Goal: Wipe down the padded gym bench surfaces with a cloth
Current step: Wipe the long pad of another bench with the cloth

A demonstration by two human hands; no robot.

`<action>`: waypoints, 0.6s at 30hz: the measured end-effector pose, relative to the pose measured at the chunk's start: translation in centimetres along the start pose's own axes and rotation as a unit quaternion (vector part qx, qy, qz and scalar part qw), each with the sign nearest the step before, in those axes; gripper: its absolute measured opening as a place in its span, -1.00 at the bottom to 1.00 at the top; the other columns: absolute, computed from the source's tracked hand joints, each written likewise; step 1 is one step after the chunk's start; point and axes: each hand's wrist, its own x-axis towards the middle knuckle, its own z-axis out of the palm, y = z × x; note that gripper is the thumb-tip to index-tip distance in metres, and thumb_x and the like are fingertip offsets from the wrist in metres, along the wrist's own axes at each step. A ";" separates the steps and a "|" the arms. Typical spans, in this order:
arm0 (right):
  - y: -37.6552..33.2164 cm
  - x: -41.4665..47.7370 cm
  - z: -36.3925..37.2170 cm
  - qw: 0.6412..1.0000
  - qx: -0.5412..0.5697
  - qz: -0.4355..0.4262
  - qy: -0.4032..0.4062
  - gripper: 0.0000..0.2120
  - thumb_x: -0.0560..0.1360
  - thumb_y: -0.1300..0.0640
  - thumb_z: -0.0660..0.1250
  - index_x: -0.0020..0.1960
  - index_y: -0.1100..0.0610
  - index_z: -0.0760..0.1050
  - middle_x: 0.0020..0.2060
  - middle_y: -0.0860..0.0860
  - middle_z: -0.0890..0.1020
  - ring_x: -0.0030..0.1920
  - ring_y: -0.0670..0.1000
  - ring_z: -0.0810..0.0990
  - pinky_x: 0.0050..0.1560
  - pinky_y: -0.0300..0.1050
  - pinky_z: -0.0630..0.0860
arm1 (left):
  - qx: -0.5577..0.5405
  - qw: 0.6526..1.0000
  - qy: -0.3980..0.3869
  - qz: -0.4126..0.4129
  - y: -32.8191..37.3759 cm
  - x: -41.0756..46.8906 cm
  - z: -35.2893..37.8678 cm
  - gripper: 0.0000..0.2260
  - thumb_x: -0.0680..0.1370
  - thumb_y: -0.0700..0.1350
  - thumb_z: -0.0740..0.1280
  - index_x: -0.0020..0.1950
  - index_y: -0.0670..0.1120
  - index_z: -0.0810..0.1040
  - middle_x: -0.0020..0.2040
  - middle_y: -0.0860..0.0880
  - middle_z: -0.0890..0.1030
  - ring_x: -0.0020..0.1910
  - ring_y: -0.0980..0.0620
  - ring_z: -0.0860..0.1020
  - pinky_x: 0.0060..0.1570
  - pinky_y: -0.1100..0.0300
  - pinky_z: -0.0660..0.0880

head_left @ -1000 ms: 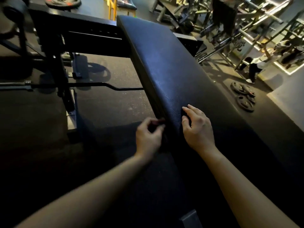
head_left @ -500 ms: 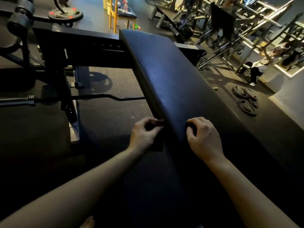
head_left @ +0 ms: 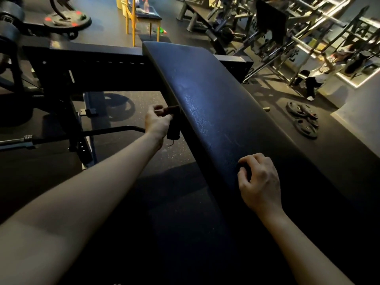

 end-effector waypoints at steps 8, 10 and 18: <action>0.1 0.0 0.1 1.000 0.004 0.001 0.002 -0.91 0.50 0.18 0.34 0.00 0.08 0.57 -0.06 0.00 0.54 -0.04 0.07 0.49 -0.01 0.12 0.50 | 0.019 0.998 0.020 0.058 -1.6 -1.5 2.1 -0.91 0.55 0.00 0.42 0.03 0.06 0.66 -0.07 0.06 0.70 -0.04 0.00 0.69 -0.01 -0.02 0.67; 0.0 0.0 0.1 1.000 0.004 0.004 0.004 -0.90 0.51 0.19 0.35 0.01 0.09 0.58 -0.07 0.00 0.54 -0.04 0.06 0.49 -0.01 0.11 0.50 | 0.031 0.997 0.003 0.067 -1.5 -1.8 2.0 -0.88 0.53 0.02 0.46 0.06 0.12 0.64 -0.04 0.12 0.67 0.01 0.03 0.67 0.06 0.00 0.65; -0.1 0.1 0.0 1.000 0.002 0.005 0.001 -0.92 0.52 0.16 0.32 0.00 0.08 0.55 -0.07 0.01 0.52 -0.04 0.06 0.48 0.00 0.10 0.49 | 0.035 0.997 -0.064 0.032 -3.3 -6.2 0.1 -0.82 0.57 -0.21 0.43 0.05 0.07 0.62 0.02 -0.11 0.68 -0.03 -0.12 0.70 -0.10 0.03 0.69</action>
